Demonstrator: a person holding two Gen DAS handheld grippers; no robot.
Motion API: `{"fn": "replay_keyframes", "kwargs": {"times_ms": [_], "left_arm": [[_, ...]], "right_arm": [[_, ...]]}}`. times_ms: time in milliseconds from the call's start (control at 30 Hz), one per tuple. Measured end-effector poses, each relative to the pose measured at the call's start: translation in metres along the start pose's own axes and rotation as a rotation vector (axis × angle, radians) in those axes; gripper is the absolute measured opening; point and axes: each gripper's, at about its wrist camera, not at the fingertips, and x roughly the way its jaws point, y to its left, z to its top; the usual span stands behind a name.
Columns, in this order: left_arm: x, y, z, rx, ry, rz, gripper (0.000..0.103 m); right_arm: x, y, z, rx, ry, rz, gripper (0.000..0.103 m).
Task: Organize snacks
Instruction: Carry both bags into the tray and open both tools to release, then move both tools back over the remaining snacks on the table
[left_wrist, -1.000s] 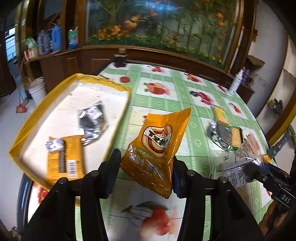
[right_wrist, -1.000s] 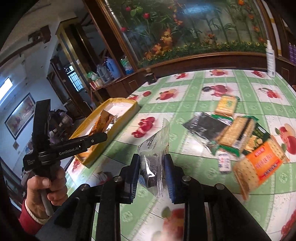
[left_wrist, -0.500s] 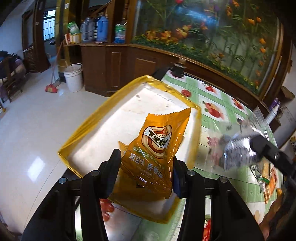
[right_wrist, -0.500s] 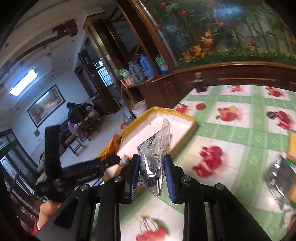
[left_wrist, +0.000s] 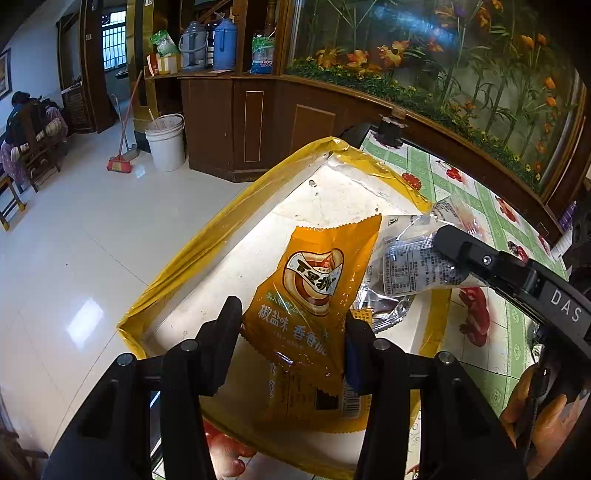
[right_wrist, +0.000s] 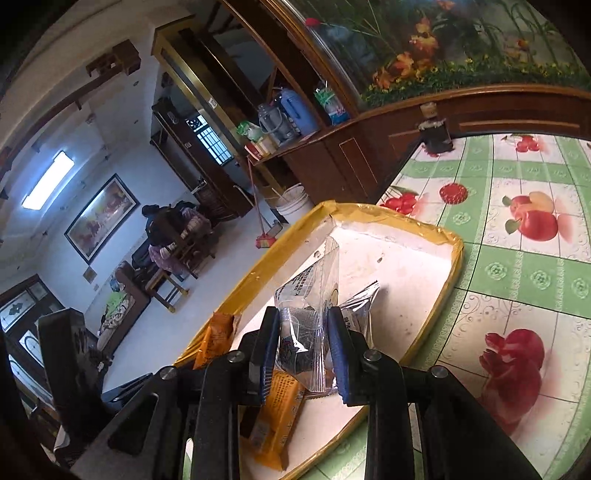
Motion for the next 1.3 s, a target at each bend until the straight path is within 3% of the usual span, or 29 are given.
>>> {"fn": "replay_keyframes", "kwargs": {"times_ms": [167, 267, 333, 400, 700, 1033, 1300], "left_arm": [[0.002, -0.006, -0.002, 0.008, 0.013, 0.029, 0.051], [0.0, -0.008, -0.003, 0.013, 0.018, 0.065, 0.056], [-0.003, -0.008, -0.004, 0.01, 0.015, 0.085, 0.072], [-0.01, -0.007, -0.005, -0.001, -0.007, 0.084, 0.077], [-0.057, -0.036, -0.02, 0.048, -0.141, 0.051, 0.077], [-0.072, -0.101, -0.041, 0.155, -0.126, -0.047, 0.077], [-0.07, -0.152, -0.06, 0.253, -0.06, -0.131, 0.077]], "right_arm": [[0.005, -0.003, -0.001, -0.008, 0.013, -0.007, 0.027], [0.002, -0.001, -0.001, -0.018, 0.011, -0.02, 0.033], [-0.004, 0.0, 0.0, -0.019, -0.003, -0.028, 0.045], [-0.013, 0.001, 0.001, -0.026, -0.025, -0.04, 0.063], [-0.089, 0.003, -0.014, -0.067, -0.115, -0.108, 0.063], [-0.201, -0.032, -0.07, -0.095, -0.182, -0.346, 0.073], [-0.292, -0.094, -0.127, 0.029, -0.195, -0.541, 0.076]]}}
